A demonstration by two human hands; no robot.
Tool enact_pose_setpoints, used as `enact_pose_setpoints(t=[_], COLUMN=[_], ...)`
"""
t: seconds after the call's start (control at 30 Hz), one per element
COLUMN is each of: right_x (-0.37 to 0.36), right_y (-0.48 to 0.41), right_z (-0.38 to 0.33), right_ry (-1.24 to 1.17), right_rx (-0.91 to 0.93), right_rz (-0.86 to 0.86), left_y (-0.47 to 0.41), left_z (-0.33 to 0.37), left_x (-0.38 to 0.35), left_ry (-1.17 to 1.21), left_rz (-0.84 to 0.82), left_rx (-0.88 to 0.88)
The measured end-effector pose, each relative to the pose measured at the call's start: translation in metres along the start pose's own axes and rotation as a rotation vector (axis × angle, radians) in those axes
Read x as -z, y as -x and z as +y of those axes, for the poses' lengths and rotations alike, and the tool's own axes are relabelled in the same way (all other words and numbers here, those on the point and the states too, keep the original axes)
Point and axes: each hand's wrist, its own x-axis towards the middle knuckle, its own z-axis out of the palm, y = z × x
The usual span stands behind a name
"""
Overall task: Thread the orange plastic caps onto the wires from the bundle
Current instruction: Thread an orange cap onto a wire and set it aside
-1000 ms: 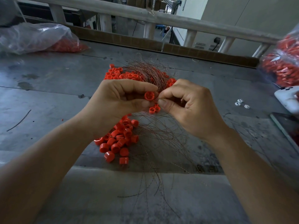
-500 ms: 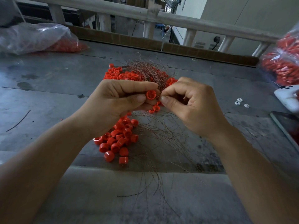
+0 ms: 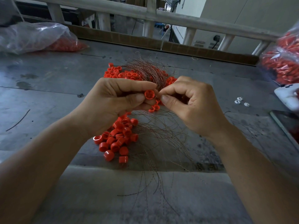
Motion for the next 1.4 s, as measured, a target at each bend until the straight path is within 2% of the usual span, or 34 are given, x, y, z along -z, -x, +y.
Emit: enact_pose_setpoints(t=[0.17,0.53,0.63,0.8,0.97,1.1,1.2,1.4], right_x=[0.0,-0.005,-0.005,0.018,0.034,0.024,0.007,-0.008], right_y=[0.0,0.001,0.001,-0.008,-0.013,-0.013,-0.013,-0.013], right_z=[-0.002,-0.002,-0.002,0.014,0.042,0.058,0.066,0.079], right_ry=[-0.196,-0.27,-0.254,-0.139,0.097,0.284,0.346,0.425], right_rx=[-0.074,-0.066,-0.066,-0.214,-0.351,-0.401,-0.357,-0.321], right_rz=[0.019,-0.073,-0.085,0.07,0.177,0.031,-0.088,-0.172], left_y=[-0.001,-0.001,-0.001,-0.001,0.0,0.001,0.001,0.0], left_z=[0.001,-0.003,-0.003,-0.002,-0.003,-0.004,-0.004,-0.003], left_x=[0.001,0.0,-0.002,-0.001,0.0,0.0,0.0,0.0], left_ry=[0.122,0.266,0.286,0.285,0.271,0.26,0.257,0.254], left_rz=[0.002,-0.14,-0.132,-0.071,-0.088,-0.093,-0.095,-0.098], left_rx=[0.005,0.063,0.072,0.094,0.138,0.165,0.168,0.174])
